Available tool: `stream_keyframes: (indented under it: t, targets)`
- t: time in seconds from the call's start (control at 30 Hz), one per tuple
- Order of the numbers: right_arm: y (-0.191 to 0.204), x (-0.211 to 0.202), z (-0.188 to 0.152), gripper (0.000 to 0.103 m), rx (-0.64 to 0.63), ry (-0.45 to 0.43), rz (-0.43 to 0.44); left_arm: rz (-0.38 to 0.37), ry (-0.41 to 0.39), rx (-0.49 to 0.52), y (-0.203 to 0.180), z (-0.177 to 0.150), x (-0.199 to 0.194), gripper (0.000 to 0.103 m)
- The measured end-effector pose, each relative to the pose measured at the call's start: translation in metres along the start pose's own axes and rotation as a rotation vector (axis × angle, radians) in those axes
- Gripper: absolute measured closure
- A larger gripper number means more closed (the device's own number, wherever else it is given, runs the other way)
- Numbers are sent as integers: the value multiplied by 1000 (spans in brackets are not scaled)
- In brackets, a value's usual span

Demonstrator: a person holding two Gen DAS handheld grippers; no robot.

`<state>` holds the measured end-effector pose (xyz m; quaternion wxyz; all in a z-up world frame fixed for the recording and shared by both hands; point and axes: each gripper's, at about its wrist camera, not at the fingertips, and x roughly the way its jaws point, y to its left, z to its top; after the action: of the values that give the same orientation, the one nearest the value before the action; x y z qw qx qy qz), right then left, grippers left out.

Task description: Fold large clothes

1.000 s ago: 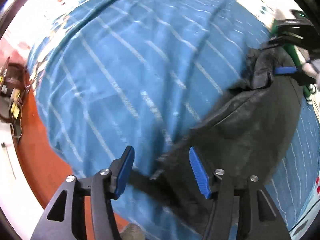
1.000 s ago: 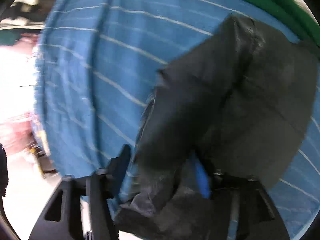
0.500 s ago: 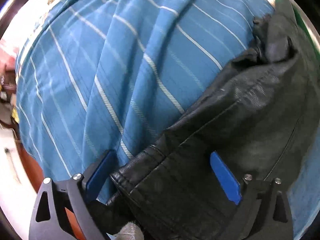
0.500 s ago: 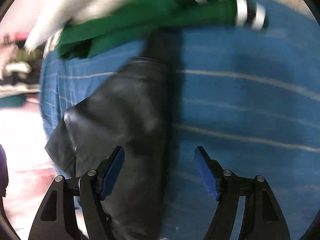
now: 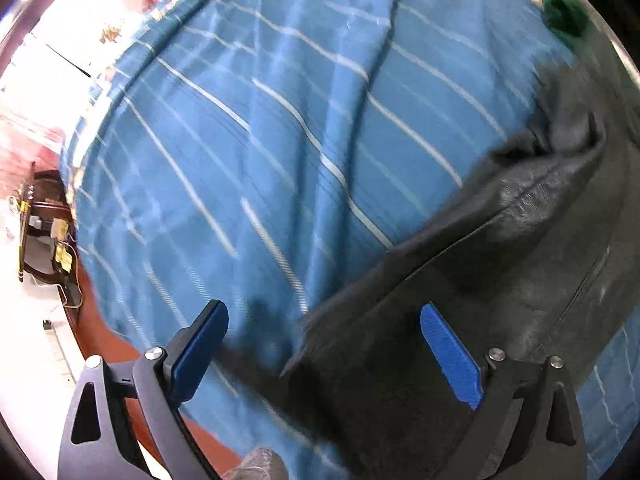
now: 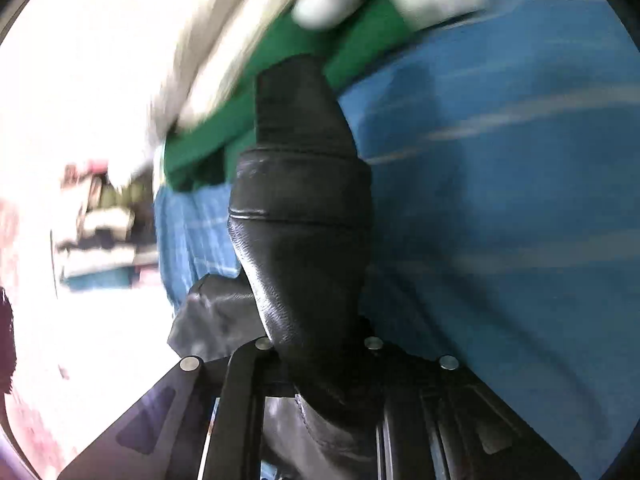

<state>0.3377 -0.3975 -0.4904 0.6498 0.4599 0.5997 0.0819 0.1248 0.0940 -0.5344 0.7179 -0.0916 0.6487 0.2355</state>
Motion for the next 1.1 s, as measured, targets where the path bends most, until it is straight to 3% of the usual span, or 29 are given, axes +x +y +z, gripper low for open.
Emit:
stream_keyframes:
  t: [0.1,0.2,0.3,0.37,0.47,0.5,0.6,0.7,0.77,0.87,0.97,1.03,1.1]
  targets:
    - [-59,-75,-28,90,114,-38,-135,-9,-18,-3,10,-6,-18,3]
    - [-105,-112,-50,76,110,25,-338,-10,-13,0,8,-16,-27,3]
    - [-135,-143,-64,55,129,41,-432,-12,4,-8,3,-24,-27,3]
    - [-129,-170,-71,45,104,-12,-520,-19,13,-21,-1,-26,-21,3]
    - [-95,-194,-81,44,-34,-91,-619,-15,21,-38,-4,-30,-19,3]
    - [-70,-184,-82,44,-123,-84,-602,-13,21,-41,-5,-30,-17,3]
    - [-6,-122,-99,48,-397,69,-469,-6,11,-45,-6,-31,-17,3]
    - [36,-38,-113,76,-541,239,-390,10,-4,-44,-6,-31,-20,3]
    - [51,11,-118,85,-605,270,-422,17,-9,-44,-7,-32,-22,3]
    - [48,79,-108,86,-601,319,-552,24,-22,-38,-9,-34,-27,3]
    - [48,83,-95,86,-476,377,-564,32,-46,-6,-22,-34,-33,3]
    - [47,68,-82,86,-417,424,-516,14,-57,23,-38,-32,-37,3]
    - [51,33,-68,85,-390,411,-416,-24,-69,45,-57,-26,-42,3]
